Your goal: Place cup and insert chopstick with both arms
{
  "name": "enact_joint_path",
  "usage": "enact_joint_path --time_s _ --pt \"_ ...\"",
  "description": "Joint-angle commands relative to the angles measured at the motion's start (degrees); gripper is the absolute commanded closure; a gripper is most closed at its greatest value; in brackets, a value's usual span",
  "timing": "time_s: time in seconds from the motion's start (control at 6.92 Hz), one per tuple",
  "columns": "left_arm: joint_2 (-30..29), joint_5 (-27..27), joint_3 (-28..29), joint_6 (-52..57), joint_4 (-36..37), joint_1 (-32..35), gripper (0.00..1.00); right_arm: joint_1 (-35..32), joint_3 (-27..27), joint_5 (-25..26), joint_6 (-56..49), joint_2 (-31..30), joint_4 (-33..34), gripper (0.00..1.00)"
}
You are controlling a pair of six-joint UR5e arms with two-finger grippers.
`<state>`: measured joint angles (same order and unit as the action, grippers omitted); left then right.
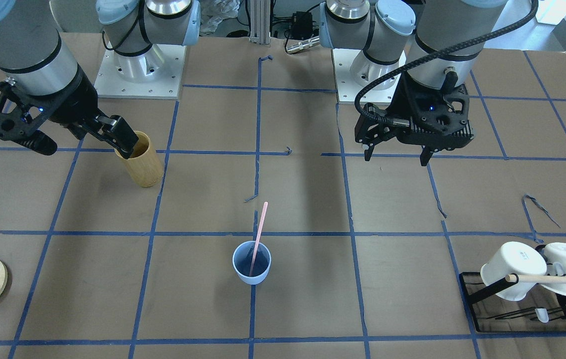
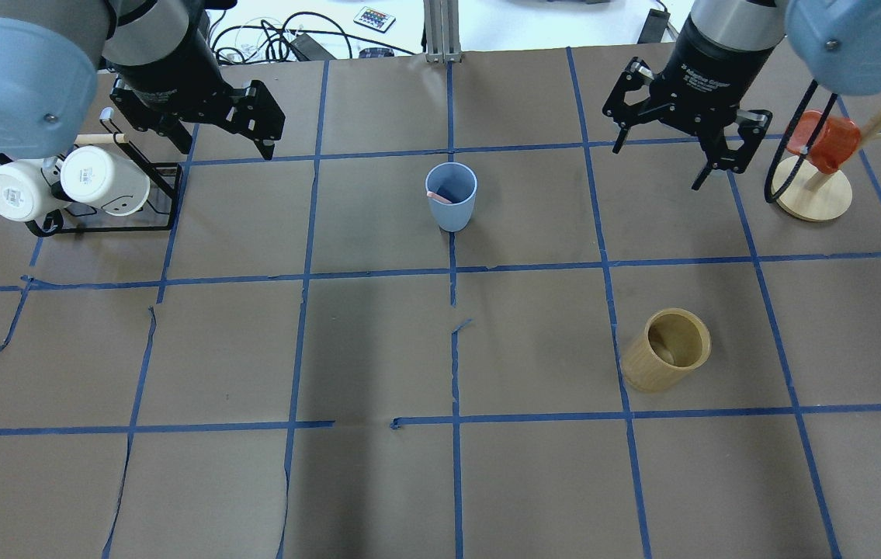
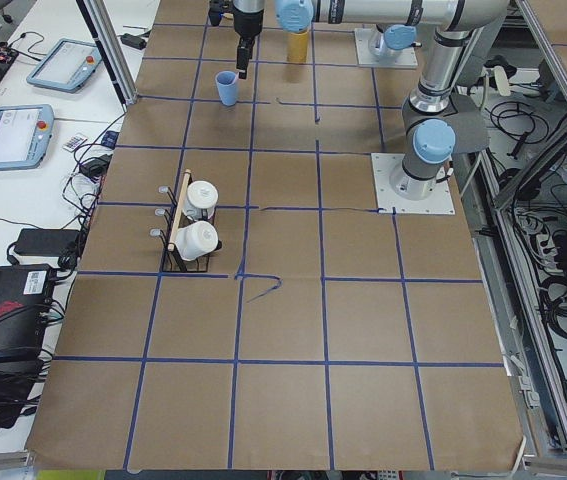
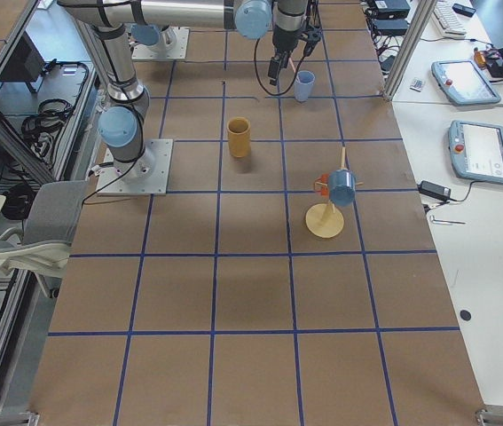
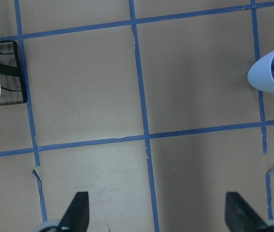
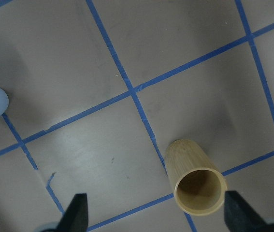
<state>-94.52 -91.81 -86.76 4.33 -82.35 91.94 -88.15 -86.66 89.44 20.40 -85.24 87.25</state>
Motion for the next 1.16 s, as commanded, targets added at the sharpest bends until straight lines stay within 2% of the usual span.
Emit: enact_joint_path --time_s 0.0,0.14,0.29,1.01 --pt "0.0 0.1 0.0 0.0 0.0 0.0 0.0 -0.9 -0.2 1.8 -4.1 -0.8 -0.2 0.0" --pt "-0.3 0.1 0.1 0.0 0.0 0.1 0.0 -1.8 0.1 0.8 -6.5 -1.8 -0.2 0.0" --pt "-0.2 0.1 0.2 0.1 0.0 0.0 0.0 -3.0 -0.2 0.9 -14.3 -2.9 -0.2 0.0" --pt "0.1 0.1 -0.1 0.1 0.0 0.0 0.0 -2.8 -0.2 1.4 -15.6 -3.3 -0.2 0.0"
